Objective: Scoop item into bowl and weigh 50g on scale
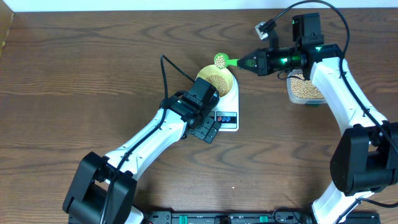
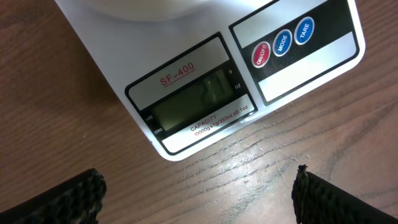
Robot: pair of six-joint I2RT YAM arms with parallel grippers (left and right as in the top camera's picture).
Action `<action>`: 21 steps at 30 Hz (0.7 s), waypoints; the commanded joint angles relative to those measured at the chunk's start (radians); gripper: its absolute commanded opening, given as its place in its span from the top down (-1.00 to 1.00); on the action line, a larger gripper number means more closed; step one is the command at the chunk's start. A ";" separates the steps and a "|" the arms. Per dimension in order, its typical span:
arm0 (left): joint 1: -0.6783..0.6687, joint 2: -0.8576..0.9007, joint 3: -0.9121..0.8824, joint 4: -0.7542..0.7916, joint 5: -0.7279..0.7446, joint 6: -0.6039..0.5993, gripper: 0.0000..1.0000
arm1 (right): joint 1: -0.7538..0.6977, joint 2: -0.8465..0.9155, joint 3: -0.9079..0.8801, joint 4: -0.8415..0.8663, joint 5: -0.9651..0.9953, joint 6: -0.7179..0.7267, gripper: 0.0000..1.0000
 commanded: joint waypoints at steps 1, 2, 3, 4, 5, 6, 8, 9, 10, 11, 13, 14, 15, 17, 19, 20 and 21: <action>-0.002 -0.007 0.002 0.000 -0.013 0.009 -0.96 | 0.023 0.012 0.003 0.002 0.014 -0.093 0.98; -0.002 -0.007 0.002 0.000 -0.013 0.009 -0.96 | 0.026 0.012 0.003 0.002 0.014 -0.104 0.98; -0.002 -0.007 0.002 0.000 -0.013 0.009 -0.96 | 0.028 0.012 0.003 0.003 0.014 -0.108 0.98; -0.002 -0.007 0.002 0.000 -0.013 0.009 -0.95 | 0.027 0.012 0.003 0.006 0.014 -0.108 0.98; -0.002 -0.007 0.002 0.000 -0.013 0.009 -0.96 | 0.027 0.012 0.003 0.008 0.014 -0.108 0.98; -0.002 -0.007 0.002 0.000 -0.013 0.009 -0.96 | 0.027 0.012 0.003 0.010 0.014 -0.108 0.98; -0.002 -0.007 0.002 0.000 -0.013 0.009 -0.96 | 0.027 0.012 0.003 0.011 0.014 -0.108 0.98; -0.002 -0.007 0.002 0.000 -0.013 0.009 -0.96 | 0.027 0.012 0.003 0.010 0.014 -0.108 0.98; -0.002 -0.007 0.002 0.000 -0.013 0.009 -0.96 | 0.027 0.012 0.003 0.010 0.014 -0.108 0.98; -0.002 -0.007 0.002 0.000 -0.013 0.009 -0.96 | 0.027 0.012 0.003 0.010 0.014 -0.108 0.98; -0.002 -0.007 0.002 0.000 -0.013 0.009 -0.96 | 0.027 0.012 0.003 0.010 0.014 -0.108 0.98; -0.002 -0.007 0.002 0.000 -0.013 0.009 -0.96 | 0.027 0.012 0.003 0.010 0.014 -0.108 0.98; -0.002 -0.007 0.002 0.000 -0.013 0.009 -0.96 | 0.027 0.012 0.003 0.010 0.014 -0.108 0.98; -0.002 -0.007 0.002 -0.004 -0.013 0.009 -0.96 | 0.027 0.012 0.003 0.010 0.014 -0.108 0.98; -0.002 -0.008 0.002 -0.014 -0.013 0.009 -0.96 | 0.027 0.012 0.003 0.010 0.014 -0.125 0.98; -0.002 -0.010 0.002 -0.024 -0.012 0.009 -0.96 | 0.027 0.012 0.003 0.010 0.014 -0.132 0.98; -0.002 -0.012 0.002 -0.028 -0.012 0.009 -0.96 | 0.027 0.012 0.003 0.010 0.018 -0.134 0.98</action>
